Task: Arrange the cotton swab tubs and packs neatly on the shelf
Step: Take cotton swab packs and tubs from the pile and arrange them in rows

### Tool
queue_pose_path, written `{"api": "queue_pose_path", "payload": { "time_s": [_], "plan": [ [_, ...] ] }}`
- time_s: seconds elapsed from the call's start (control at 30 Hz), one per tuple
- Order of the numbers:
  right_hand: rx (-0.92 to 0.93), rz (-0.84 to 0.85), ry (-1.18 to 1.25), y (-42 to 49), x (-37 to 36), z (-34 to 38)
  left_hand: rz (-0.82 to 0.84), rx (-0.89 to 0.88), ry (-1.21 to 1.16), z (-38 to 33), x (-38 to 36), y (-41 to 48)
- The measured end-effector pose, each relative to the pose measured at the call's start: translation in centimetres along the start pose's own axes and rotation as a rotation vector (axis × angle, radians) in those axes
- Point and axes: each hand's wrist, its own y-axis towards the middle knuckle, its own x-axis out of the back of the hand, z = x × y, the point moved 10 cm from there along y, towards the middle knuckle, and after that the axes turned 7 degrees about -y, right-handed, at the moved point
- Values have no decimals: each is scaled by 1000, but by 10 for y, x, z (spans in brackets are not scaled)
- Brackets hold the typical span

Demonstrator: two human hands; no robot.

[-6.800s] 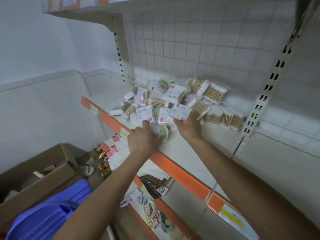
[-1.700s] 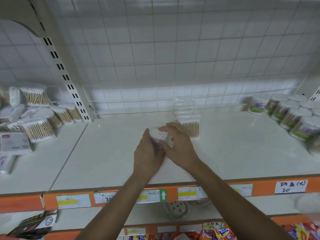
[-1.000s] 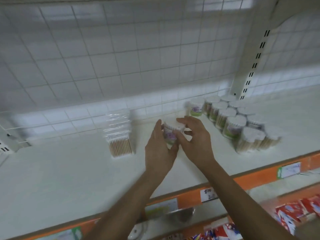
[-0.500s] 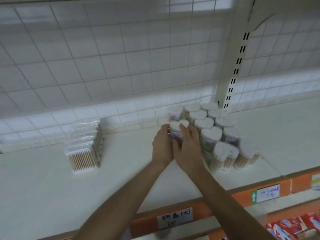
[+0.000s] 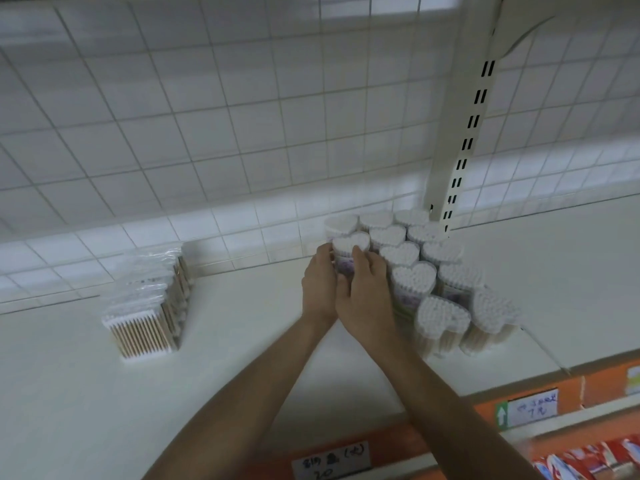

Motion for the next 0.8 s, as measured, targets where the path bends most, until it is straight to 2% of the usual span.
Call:
{"api": "queue_pose_path", "payload": {
  "time_s": [0.8],
  "plan": [
    [13,52,5,3,-5,-3,13,-26,18,-2,-1,-1]
  ]
}}
